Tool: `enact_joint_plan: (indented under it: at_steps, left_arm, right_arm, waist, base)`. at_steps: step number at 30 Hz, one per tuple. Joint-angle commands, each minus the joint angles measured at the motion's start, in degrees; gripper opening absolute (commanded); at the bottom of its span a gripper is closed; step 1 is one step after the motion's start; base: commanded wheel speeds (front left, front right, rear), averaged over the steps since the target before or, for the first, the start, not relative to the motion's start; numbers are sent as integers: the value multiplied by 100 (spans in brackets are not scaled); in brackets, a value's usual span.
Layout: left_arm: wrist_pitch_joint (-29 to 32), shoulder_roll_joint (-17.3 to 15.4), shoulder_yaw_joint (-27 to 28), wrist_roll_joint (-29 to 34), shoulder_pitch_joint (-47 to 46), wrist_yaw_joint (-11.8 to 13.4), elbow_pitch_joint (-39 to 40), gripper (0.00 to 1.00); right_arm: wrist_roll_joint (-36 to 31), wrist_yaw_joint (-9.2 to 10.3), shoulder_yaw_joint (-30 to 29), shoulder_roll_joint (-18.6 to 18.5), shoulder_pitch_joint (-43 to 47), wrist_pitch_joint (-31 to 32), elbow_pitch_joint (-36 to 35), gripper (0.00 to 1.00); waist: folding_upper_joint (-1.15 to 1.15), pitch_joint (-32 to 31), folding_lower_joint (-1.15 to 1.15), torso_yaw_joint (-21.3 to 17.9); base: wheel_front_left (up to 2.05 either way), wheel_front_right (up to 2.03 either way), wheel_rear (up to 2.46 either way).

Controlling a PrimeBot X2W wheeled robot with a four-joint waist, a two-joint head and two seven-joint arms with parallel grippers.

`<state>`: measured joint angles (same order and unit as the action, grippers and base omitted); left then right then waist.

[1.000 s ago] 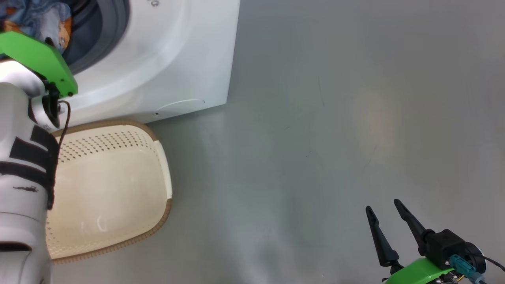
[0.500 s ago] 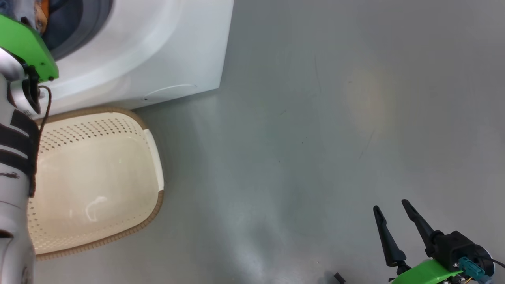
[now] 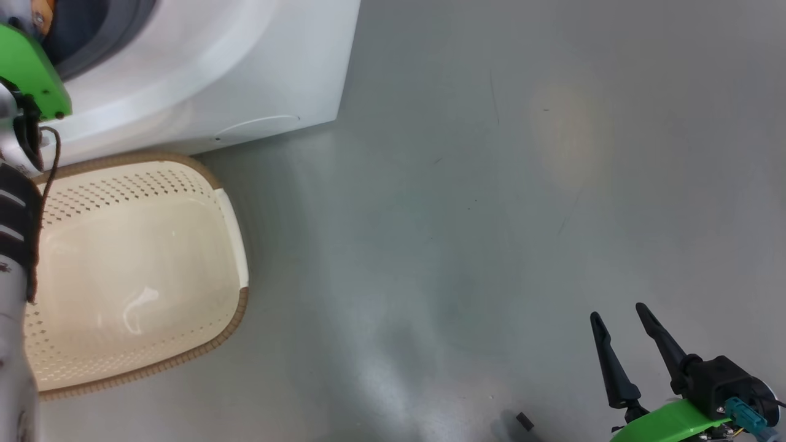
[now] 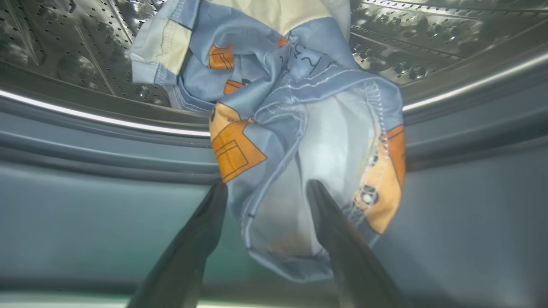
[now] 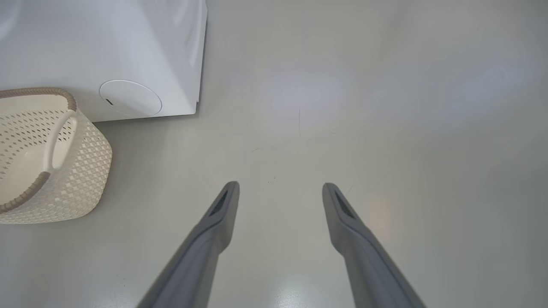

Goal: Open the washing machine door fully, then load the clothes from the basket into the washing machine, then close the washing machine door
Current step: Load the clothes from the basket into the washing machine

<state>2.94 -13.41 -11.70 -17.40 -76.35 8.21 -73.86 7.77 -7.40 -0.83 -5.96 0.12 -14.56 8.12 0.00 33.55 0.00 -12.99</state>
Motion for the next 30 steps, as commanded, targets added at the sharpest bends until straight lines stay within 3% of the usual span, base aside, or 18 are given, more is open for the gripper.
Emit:
enact_joint_plan:
  at_steps: [1, 5, 7, 9, 10, 11, 16, 21, 30]
  left_arm:
    - [-69, -285, 26, 22, -166, -30, 82, 90]
    - [-83, -343, 28, -20, -219, -40, 65, 77]
    - [-104, -340, 22, -37, -247, -38, 60, 50]
    - [-133, -325, 10, -50, -263, -47, 55, 41]
    - [-147, -315, 2, -56, -260, -56, 52, 25]
    - [-163, -307, -2, -67, -256, -67, 49, 0]
    - [-348, -283, 42, -166, -252, -72, 45, 0]
    - [-1085, -281, 226, -354, -367, -1, 221, 0]
    - [-1740, -439, 438, -525, -368, 40, 359, 0]
  right_arm:
    - [90, -9, 71, -100, 211, -44, -136, 100]
    - [99, -9, 19, -104, 230, -44, -189, 100]
    - [103, -9, -3, -105, 223, -44, -204, 100]
    - [108, -9, -9, -101, 204, -44, -209, 100]
    - [108, -9, -8, -97, 195, -44, -206, 100]
    - [107, -9, -6, -91, 185, -44, -200, 100]
    - [132, -9, 58, -67, 143, -44, -177, 100]
    - [147, -9, 110, -84, 143, -44, -177, 100]
    - [173, -9, 167, -109, 163, -44, -148, 100]
  waist:
    - [0, 30, 0, -15]
    - [0, 115, 0, -34]
    - [0, 158, 0, -25]
    - [0, 201, 0, -17]
    - [0, 210, 0, -14]
    - [0, 218, 0, -9]
    - [0, 208, 0, 9]
    - [0, 206, 0, -7]
    - [0, 249, 0, -220]
  base:
    - [0, 0, 0]
    - [0, 0, 0]
    - [0, 0, 0]
    - [0, 0, 0]
    - [0, 0, 0]
    - [0, 0, 0]
    - [0, 0, 0]
    - [0, 0, 0]
    - [0, 0, 0]
